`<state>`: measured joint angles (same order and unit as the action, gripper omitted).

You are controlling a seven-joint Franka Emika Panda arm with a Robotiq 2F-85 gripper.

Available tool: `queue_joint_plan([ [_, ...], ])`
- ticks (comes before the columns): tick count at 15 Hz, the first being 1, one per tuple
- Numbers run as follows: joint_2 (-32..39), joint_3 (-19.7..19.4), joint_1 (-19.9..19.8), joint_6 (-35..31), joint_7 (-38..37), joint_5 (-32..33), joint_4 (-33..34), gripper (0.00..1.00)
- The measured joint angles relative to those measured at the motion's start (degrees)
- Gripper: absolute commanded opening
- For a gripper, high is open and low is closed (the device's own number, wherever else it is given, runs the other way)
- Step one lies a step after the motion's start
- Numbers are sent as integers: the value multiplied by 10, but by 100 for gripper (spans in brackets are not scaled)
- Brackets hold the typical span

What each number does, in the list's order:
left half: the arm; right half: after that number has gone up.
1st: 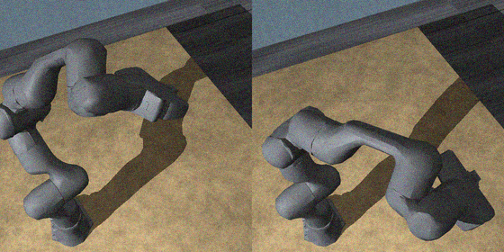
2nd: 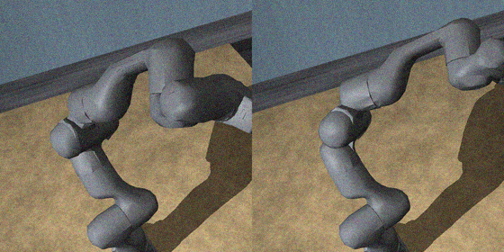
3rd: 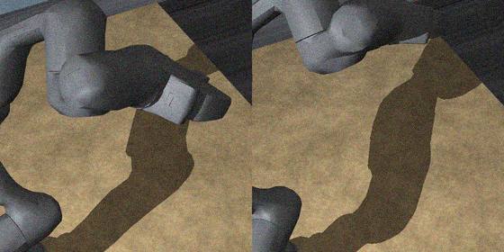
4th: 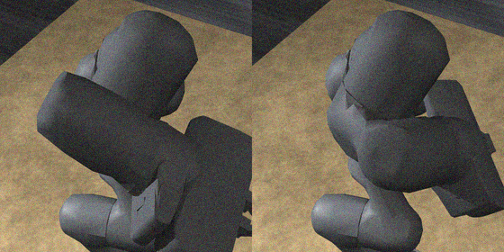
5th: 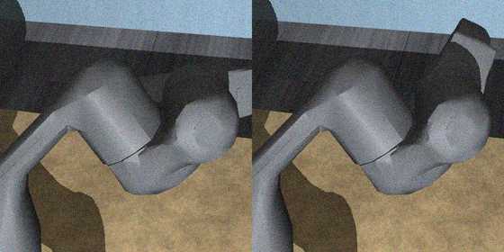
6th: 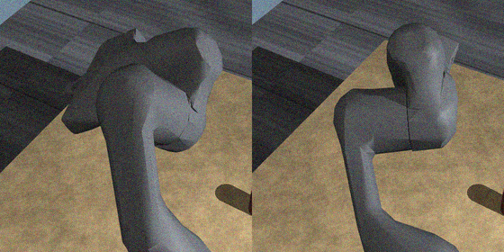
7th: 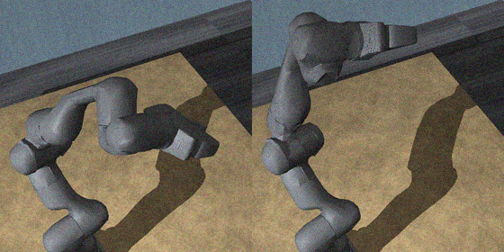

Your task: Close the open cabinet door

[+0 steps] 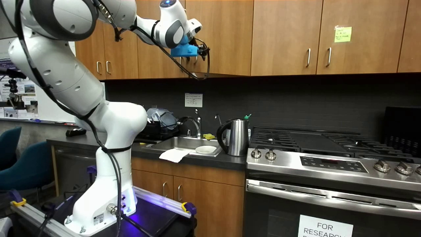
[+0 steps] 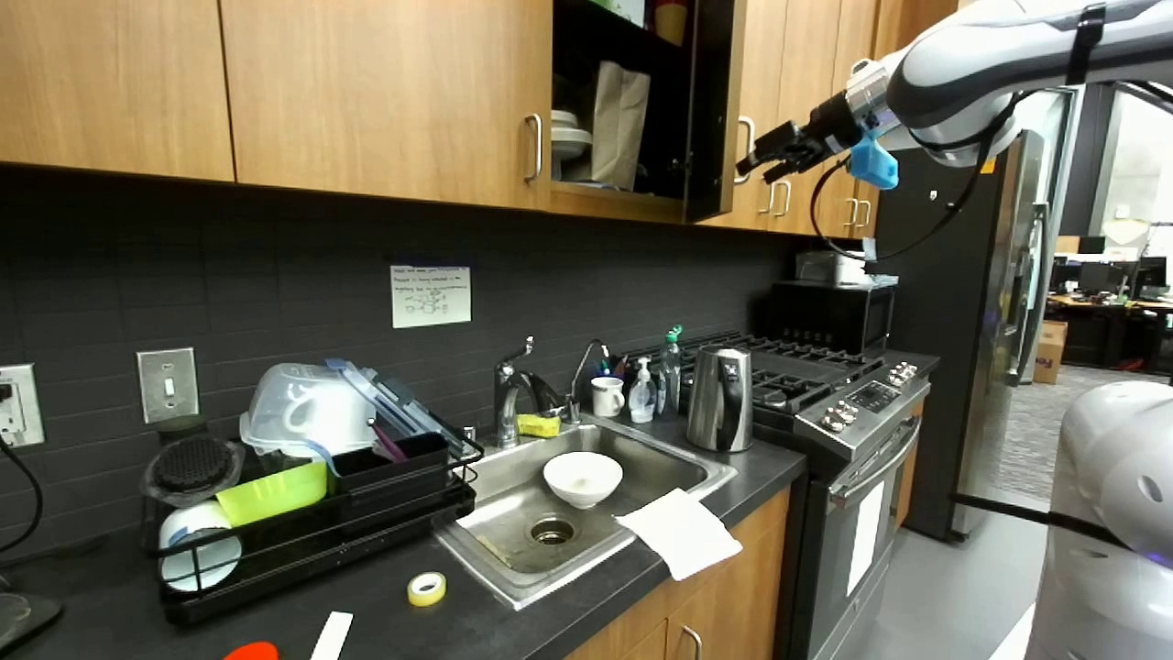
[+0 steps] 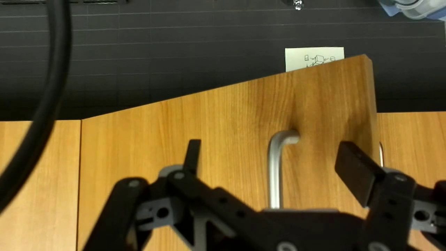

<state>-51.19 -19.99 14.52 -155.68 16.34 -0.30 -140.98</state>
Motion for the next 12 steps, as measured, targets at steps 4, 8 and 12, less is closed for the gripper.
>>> queue_joint_plan([
  [4, 32, 4, 12, 0, 3, 0, 22, 37],
  [8, 70, 8, 29, 0, 12, -1, 57, 8],
  [12, 107, 15, 49, 2, 17, -16, 87, 3],
])
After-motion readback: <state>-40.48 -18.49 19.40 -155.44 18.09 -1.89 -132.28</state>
